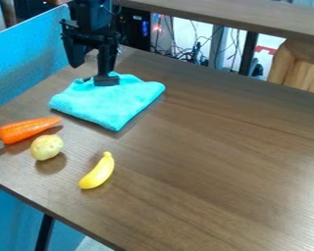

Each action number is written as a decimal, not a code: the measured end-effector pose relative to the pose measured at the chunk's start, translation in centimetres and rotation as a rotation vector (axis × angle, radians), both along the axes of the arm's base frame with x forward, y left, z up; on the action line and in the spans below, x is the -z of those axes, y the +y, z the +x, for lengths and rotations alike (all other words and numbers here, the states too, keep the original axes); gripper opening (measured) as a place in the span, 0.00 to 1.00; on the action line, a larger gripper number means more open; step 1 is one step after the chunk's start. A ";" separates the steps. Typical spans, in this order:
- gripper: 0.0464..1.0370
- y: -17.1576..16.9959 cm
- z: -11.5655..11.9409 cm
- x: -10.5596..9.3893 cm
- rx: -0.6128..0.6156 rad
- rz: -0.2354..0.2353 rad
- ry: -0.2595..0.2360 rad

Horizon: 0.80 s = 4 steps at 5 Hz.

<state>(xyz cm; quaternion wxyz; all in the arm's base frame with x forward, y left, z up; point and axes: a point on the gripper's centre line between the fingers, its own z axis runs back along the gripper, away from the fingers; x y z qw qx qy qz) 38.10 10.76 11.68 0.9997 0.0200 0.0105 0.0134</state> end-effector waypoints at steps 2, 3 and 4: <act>0.96 1.1 1.0 2.6 -0.008 0.063 -0.009; 0.96 1.4 1.6 4.4 -0.025 0.067 0.018; 0.96 1.7 2.5 4.9 -0.030 0.070 0.008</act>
